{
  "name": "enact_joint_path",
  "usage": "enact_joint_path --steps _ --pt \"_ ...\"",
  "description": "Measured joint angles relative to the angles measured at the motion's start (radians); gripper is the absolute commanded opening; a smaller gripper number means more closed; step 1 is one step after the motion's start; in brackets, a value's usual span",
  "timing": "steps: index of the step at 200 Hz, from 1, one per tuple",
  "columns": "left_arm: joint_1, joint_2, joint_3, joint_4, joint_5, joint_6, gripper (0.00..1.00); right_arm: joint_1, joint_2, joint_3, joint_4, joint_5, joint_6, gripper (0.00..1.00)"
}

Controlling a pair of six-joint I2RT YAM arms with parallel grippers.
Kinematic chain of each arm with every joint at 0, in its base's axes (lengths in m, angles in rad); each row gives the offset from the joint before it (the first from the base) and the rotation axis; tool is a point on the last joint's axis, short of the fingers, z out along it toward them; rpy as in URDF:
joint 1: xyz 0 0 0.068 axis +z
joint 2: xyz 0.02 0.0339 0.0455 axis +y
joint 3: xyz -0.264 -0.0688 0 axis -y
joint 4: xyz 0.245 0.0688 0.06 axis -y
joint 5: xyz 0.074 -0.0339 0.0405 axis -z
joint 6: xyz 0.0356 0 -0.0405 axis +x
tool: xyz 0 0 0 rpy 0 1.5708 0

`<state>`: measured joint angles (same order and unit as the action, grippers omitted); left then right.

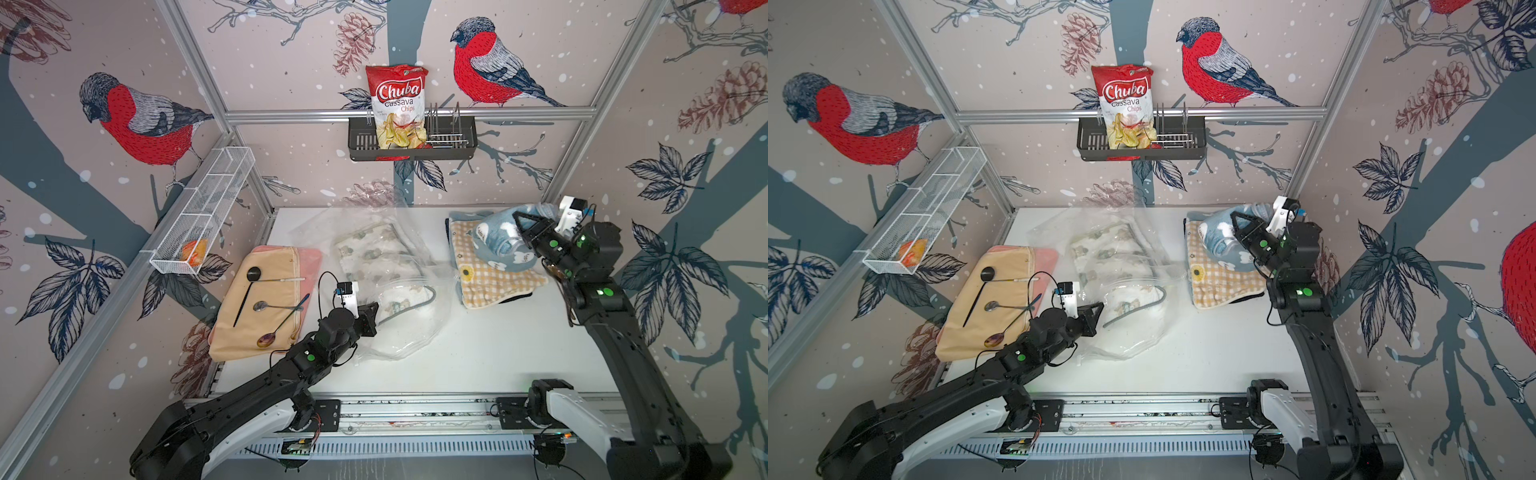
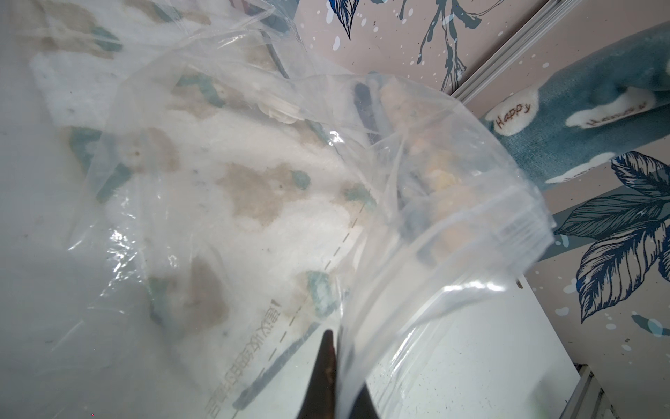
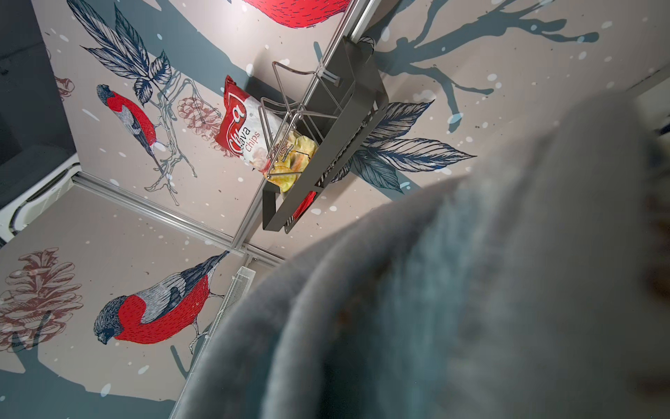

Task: Take the blanket out of the vacuum bag
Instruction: Place the blanket at the center of the board.

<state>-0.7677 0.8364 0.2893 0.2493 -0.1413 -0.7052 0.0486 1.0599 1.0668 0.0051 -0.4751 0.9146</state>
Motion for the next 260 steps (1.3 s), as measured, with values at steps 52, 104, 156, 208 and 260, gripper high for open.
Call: enact_joint_path --steps 52,104,156,208,260 --pt "0.000 0.028 0.027 0.000 0.000 0.012 0.00 -0.033 0.180 0.103 0.192 -0.090 -0.016 0.00" --pt "0.001 0.059 -0.005 0.047 0.008 0.006 0.00 -0.026 0.098 -0.579 0.354 -0.018 0.015 0.00" --pt "0.001 0.072 -0.010 0.060 0.035 0.000 0.00 0.023 -0.018 -0.805 0.514 0.105 0.093 0.01" --pt "0.001 0.011 -0.026 0.052 0.037 -0.005 0.00 0.017 -0.086 -0.828 0.469 0.134 0.104 0.55" --pt "0.001 -0.057 -0.043 0.043 0.037 -0.021 0.07 -0.075 -0.426 -0.958 0.199 0.261 0.092 0.79"
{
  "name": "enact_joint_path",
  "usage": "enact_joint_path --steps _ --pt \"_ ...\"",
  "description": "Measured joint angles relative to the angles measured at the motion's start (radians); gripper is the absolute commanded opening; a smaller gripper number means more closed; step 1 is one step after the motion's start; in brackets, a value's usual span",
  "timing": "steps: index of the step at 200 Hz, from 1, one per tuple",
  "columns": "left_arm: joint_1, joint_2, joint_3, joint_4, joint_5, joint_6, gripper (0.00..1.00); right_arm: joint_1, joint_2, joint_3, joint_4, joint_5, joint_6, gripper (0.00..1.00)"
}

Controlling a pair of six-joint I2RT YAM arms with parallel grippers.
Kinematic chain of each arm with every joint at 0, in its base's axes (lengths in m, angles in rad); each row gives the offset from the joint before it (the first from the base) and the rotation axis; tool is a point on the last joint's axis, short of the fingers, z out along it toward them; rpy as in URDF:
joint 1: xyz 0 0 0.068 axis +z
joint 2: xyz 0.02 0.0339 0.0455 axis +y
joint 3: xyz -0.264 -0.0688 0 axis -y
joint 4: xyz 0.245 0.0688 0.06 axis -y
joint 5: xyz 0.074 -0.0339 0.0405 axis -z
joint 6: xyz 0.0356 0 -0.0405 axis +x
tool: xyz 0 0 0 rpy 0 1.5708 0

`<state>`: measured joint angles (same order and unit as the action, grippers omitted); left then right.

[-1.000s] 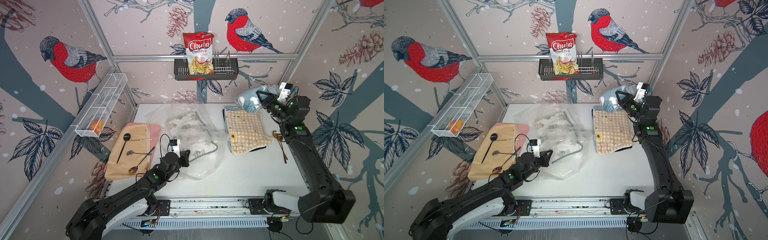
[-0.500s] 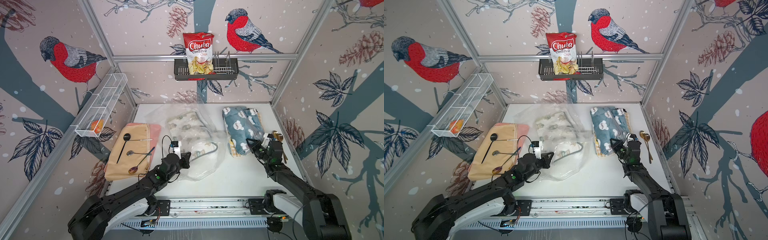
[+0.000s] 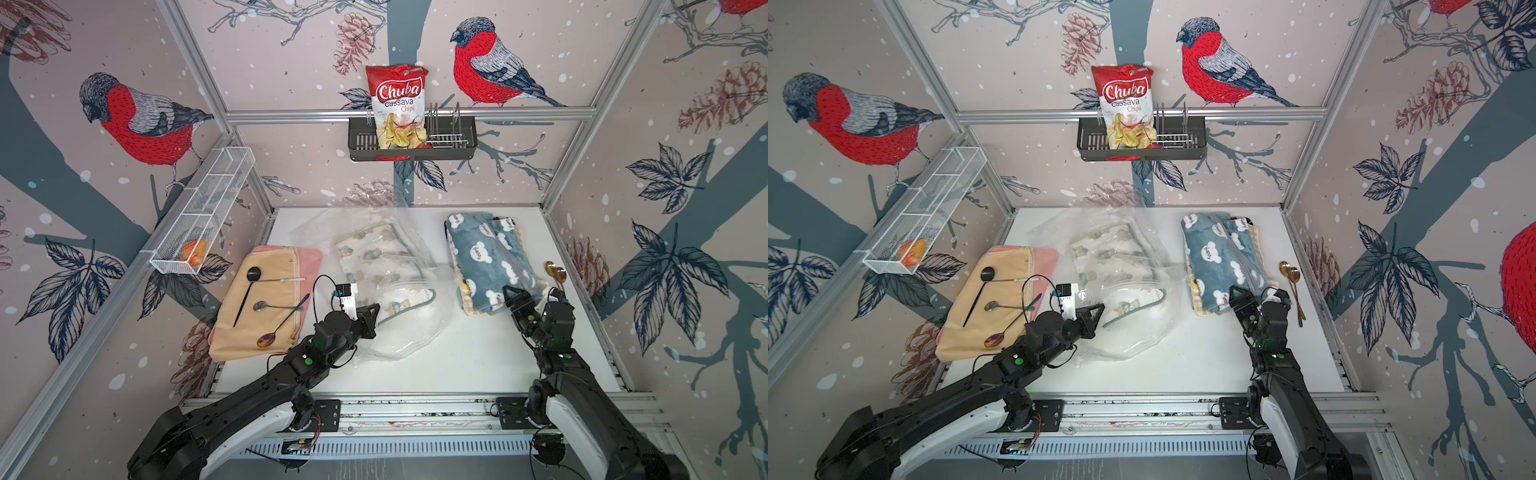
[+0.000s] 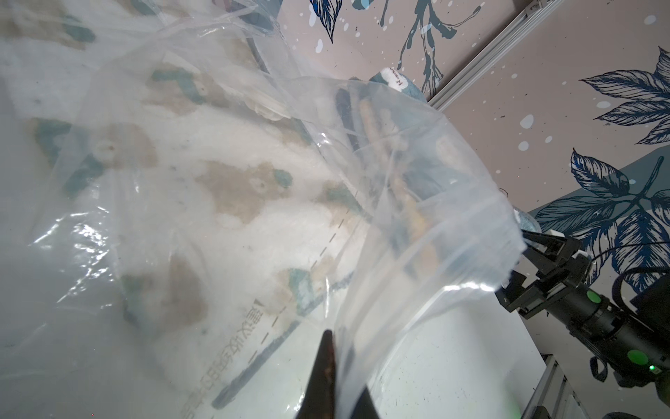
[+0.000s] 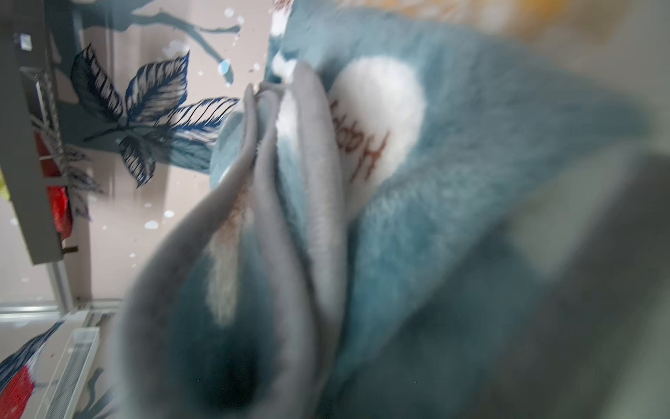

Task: Take the blanket out of the vacuum bag
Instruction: Place the blanket at the center of the board.

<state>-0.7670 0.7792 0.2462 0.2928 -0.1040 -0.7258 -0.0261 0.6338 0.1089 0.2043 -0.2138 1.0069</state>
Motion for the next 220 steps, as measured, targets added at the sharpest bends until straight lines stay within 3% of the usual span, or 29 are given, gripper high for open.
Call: enact_joint_path --steps 42,59,88,119,169,220 --pt "0.000 -0.011 -0.004 -0.011 0.013 -0.001 0.10 -0.038 -0.183 0.121 -0.273 0.003 -0.051 0.76" --pt "0.000 -0.027 -0.008 -0.012 0.025 -0.002 0.10 -0.039 -0.214 0.205 -0.377 0.003 -0.078 0.64" --pt "0.000 -0.062 -0.016 -0.014 0.025 -0.002 0.06 -0.039 -0.172 0.328 -0.425 -0.017 -0.102 0.34" --pt "0.000 -0.059 -0.017 -0.014 0.026 -0.002 0.04 -0.002 0.114 0.490 -0.369 -0.072 -0.143 0.24" --pt "0.001 -0.028 -0.015 -0.014 0.033 -0.001 0.04 0.122 0.681 0.833 -0.237 -0.134 -0.266 0.24" --pt "0.001 0.029 -0.010 -0.005 0.033 0.001 0.04 0.028 0.995 0.751 -0.045 -0.169 -0.274 0.23"
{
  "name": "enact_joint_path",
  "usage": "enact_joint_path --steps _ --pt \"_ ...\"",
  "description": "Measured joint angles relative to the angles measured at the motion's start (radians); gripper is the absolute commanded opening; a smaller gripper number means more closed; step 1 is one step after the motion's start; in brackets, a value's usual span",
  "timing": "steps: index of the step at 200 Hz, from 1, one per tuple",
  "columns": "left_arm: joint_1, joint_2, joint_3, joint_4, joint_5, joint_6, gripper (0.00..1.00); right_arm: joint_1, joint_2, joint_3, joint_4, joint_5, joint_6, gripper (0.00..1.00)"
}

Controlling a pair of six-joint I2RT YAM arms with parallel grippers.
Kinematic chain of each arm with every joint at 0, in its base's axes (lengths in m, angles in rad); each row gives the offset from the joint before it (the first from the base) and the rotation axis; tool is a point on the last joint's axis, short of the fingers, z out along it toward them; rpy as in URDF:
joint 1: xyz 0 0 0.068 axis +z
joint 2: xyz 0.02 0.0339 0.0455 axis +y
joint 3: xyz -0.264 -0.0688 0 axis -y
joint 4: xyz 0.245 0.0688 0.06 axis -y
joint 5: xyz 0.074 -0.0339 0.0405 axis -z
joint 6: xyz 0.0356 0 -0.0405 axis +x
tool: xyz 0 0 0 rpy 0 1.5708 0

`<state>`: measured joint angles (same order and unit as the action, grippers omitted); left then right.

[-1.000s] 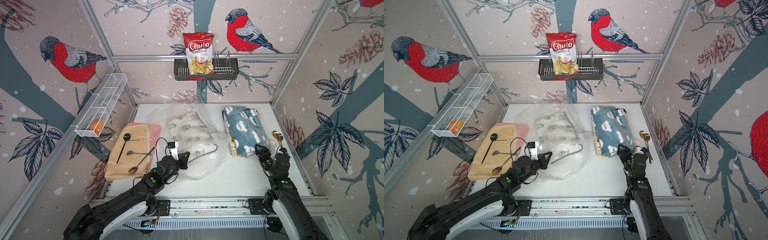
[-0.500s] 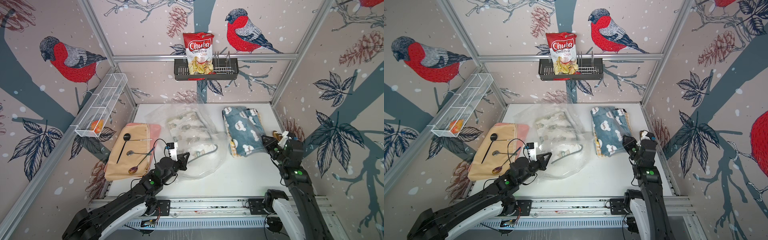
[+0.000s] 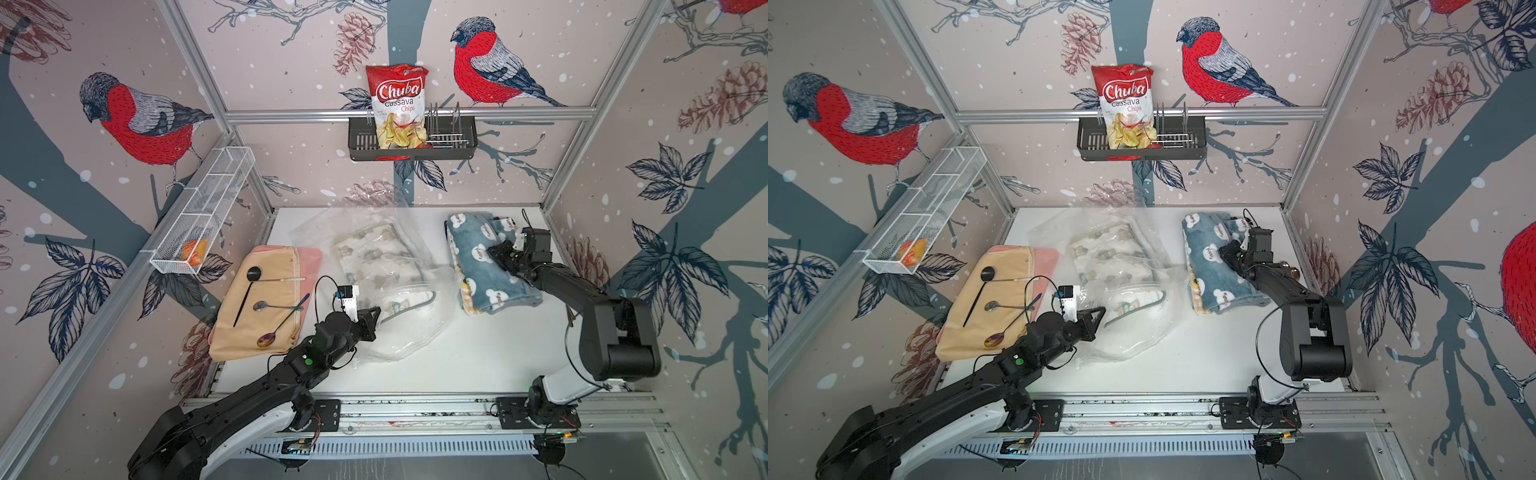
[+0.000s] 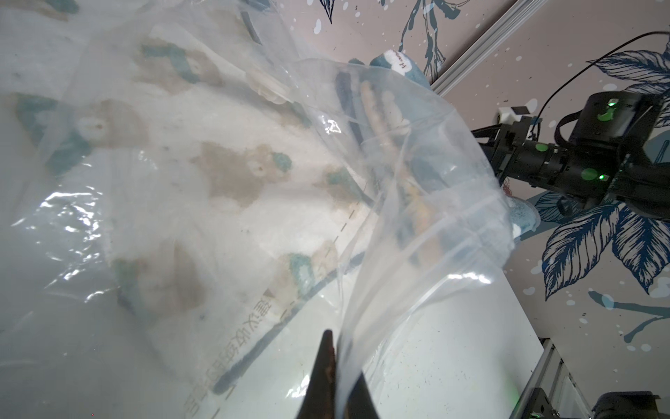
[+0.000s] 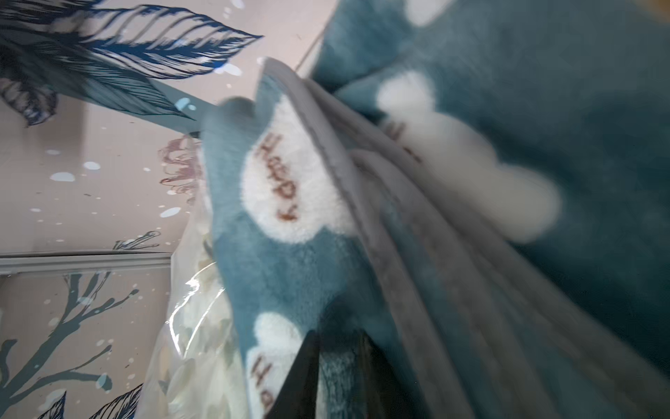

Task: Take the blanket out of the vacuum bag
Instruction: Place the blanket at the center of the board.

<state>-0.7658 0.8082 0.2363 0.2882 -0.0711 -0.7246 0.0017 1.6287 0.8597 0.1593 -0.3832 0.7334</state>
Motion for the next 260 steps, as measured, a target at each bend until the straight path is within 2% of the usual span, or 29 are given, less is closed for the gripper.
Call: enact_joint_path --steps 38,82,142,166,183,218,260 --pt "0.000 0.076 0.001 0.034 0.001 0.003 0.03 -0.054 0.080 -0.084 0.206 -0.008 0.029 0.26" --pt "0.000 0.126 0.019 0.044 0.013 0.020 0.03 -0.054 0.067 -0.107 0.261 0.012 0.056 0.32" --pt "0.000 0.091 0.019 0.042 0.016 0.024 0.04 -0.021 -0.179 -0.063 0.117 0.097 0.056 0.57" --pt "0.000 0.067 0.023 0.035 0.015 0.026 0.04 -0.018 -0.161 0.004 0.101 0.122 0.050 0.57" --pt "0.000 0.060 0.028 0.029 0.014 0.026 0.05 -0.010 -0.072 0.092 0.077 0.109 0.042 0.57" --pt "0.000 0.065 0.040 0.004 0.011 0.028 0.04 0.053 0.156 0.327 0.022 0.039 -0.001 0.49" --pt "0.001 0.094 0.051 -0.005 0.012 0.035 0.04 0.048 0.290 0.340 0.047 -0.005 0.006 0.39"
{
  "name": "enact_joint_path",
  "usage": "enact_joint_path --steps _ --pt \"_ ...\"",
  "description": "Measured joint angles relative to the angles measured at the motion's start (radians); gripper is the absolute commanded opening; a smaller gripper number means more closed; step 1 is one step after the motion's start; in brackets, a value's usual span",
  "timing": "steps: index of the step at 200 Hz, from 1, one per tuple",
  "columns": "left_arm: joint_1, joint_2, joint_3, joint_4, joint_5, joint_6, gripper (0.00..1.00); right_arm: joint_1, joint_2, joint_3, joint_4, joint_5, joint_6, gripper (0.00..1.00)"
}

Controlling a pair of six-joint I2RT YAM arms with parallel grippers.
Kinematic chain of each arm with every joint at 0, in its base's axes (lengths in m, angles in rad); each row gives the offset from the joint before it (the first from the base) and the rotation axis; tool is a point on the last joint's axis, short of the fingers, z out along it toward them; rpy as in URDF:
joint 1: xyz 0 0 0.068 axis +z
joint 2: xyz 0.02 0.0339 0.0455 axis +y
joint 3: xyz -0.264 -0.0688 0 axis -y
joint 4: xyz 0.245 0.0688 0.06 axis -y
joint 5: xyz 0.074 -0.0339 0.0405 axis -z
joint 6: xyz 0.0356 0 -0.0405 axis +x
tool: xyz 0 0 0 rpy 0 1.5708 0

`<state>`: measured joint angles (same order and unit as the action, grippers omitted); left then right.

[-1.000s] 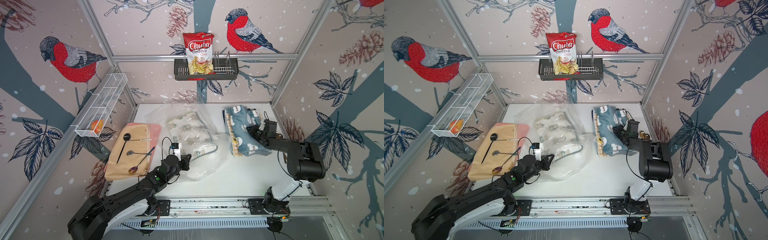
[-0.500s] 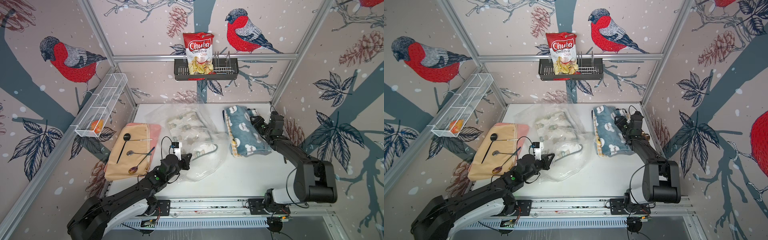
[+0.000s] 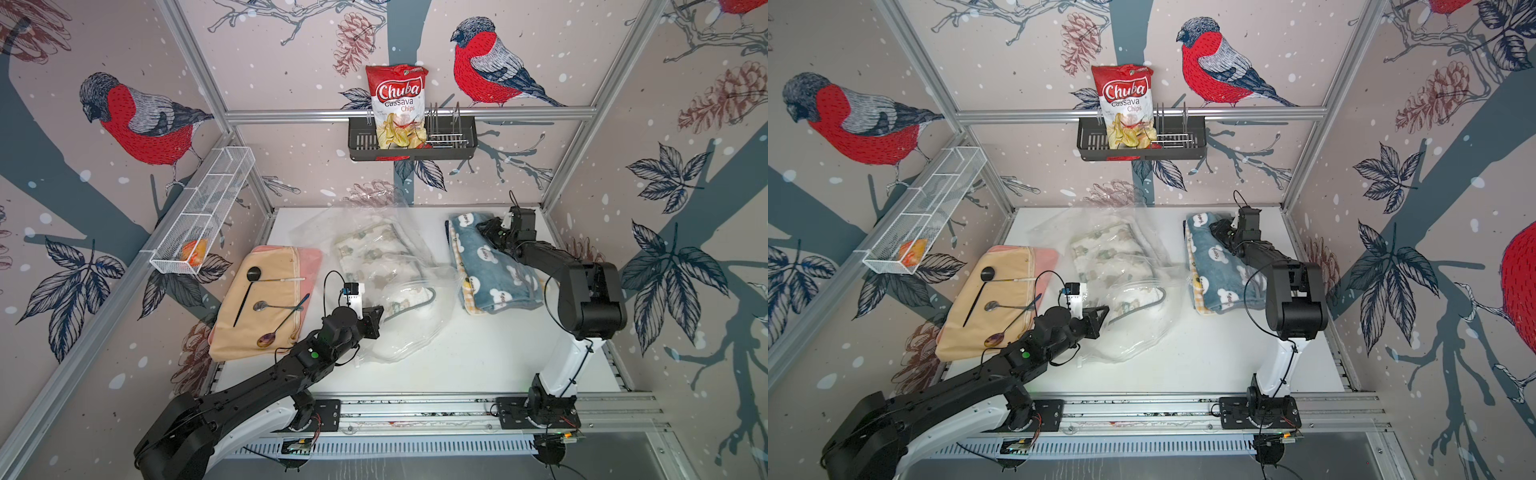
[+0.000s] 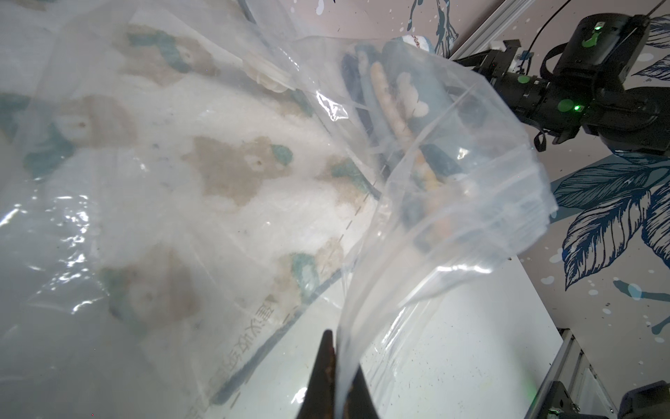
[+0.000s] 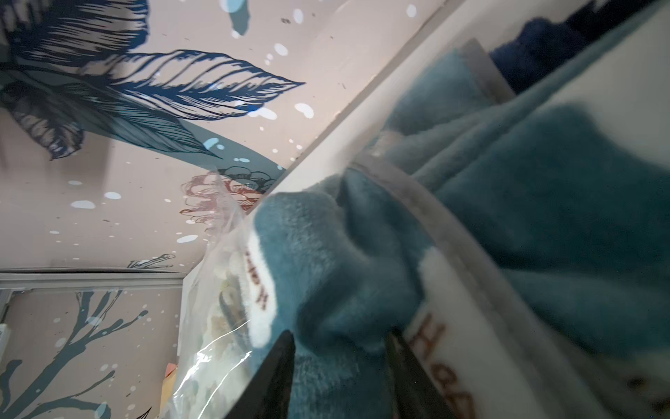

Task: Take the blanket out of the vacuum bag
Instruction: Place the blanket at the center of the board.

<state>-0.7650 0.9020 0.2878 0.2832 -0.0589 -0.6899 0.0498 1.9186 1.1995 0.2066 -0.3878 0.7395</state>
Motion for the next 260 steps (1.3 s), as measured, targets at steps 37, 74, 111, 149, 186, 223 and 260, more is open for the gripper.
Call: enact_joint_path --steps 37,74,111,149,186,223,260 --pt "0.000 0.031 0.012 0.001 0.004 0.005 0.05 -0.062 0.005 -0.091 0.106 -0.003 0.023 0.39" --pt "0.000 0.063 0.024 0.004 0.006 0.010 0.04 -0.075 0.003 -0.116 0.159 0.018 0.026 0.41" --pt "0.000 0.080 0.043 0.000 0.007 0.012 0.04 -0.044 -0.050 -0.115 0.127 0.048 0.026 0.43" --pt "0.000 0.061 0.066 -0.011 0.004 0.037 0.06 0.035 -0.273 -0.167 0.098 0.048 0.026 0.46" --pt "0.000 0.052 0.045 -0.061 -0.029 0.051 0.06 0.256 -0.532 -0.372 0.098 0.076 0.051 0.51" --pt "0.000 0.010 0.048 -0.103 -0.030 0.051 0.09 0.480 -0.753 -0.554 0.072 0.142 0.056 0.42" --pt "0.000 -0.053 0.067 -0.163 -0.022 0.055 0.11 0.704 -0.924 -0.748 0.074 0.263 0.135 0.22"
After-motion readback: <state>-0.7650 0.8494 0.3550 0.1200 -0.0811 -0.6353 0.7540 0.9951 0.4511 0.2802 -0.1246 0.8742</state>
